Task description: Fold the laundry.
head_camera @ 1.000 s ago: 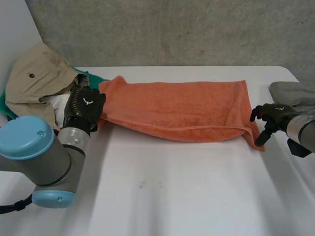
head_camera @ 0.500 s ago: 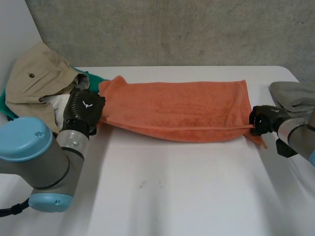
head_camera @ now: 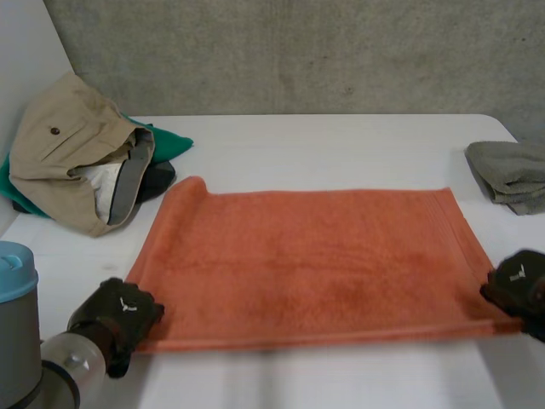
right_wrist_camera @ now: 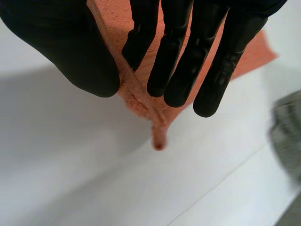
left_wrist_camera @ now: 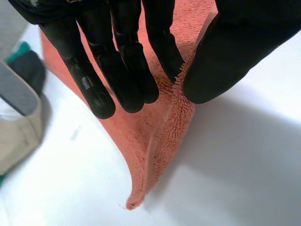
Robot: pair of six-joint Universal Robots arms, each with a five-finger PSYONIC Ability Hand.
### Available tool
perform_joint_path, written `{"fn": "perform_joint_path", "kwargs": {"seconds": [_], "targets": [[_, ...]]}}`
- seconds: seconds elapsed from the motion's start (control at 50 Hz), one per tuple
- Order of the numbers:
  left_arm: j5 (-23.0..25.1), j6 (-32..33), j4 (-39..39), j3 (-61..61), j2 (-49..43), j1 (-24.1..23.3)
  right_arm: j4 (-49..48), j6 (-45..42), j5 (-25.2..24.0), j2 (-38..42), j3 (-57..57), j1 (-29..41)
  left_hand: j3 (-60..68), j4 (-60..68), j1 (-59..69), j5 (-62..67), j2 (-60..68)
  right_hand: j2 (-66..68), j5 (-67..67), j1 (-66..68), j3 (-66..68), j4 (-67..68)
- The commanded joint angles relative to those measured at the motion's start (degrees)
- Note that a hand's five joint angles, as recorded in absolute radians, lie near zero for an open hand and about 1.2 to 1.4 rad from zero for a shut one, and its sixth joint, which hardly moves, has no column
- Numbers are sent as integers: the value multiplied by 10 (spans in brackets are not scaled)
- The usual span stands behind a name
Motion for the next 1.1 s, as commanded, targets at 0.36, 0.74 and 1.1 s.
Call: {"fn": "perform_joint_path", "kwargs": {"seconds": [0.36,0.74,1.1], "targets": [[1,57,275,292,-286,-1,-232,110,80,213,-207,127,116,111,157,133,114,125,129,230,120,119],[17,120,414,542,-506,7,-480,105,109,411,-386,153,116,111,157,133,114,125,129,230,120,119],[51,42,419,372,-342,0,-435,413,95,217,-279,127,-584,-589,-543,-567,-586,-575,-571,-470,-580,-581]]}}
